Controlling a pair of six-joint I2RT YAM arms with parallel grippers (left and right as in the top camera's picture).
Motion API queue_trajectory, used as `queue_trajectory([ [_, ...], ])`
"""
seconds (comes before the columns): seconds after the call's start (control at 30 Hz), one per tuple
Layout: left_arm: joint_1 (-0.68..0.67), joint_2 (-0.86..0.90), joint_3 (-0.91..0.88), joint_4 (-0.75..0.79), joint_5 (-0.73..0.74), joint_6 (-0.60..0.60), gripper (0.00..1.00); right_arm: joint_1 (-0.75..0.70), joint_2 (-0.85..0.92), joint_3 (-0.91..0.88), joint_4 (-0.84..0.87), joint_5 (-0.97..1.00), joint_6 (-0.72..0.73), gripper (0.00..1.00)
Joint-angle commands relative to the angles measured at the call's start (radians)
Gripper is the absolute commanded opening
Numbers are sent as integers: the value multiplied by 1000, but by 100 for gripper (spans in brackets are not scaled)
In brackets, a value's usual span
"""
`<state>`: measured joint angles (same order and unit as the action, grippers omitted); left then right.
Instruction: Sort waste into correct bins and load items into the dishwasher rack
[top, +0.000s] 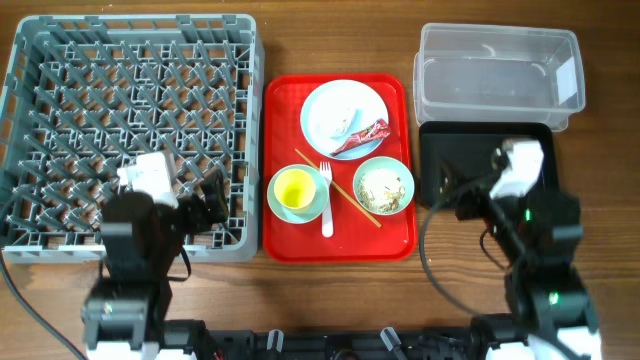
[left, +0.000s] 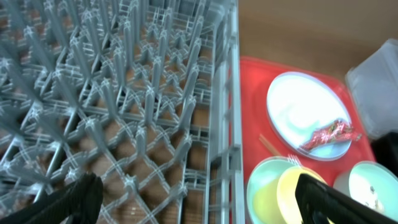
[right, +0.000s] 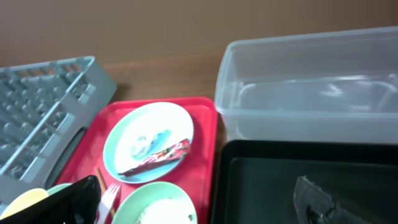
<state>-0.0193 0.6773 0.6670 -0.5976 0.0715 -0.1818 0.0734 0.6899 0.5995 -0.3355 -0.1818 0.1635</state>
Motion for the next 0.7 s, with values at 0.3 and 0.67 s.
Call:
queue_trajectory([
  [0.3, 6, 213, 191, -157, -10, -9, 100, 4, 444, 481, -265, -226, 19, 100],
  [0.67, 6, 213, 191, -163, -10, -9, 100, 187, 649, 739, -338, -16, 57, 100],
])
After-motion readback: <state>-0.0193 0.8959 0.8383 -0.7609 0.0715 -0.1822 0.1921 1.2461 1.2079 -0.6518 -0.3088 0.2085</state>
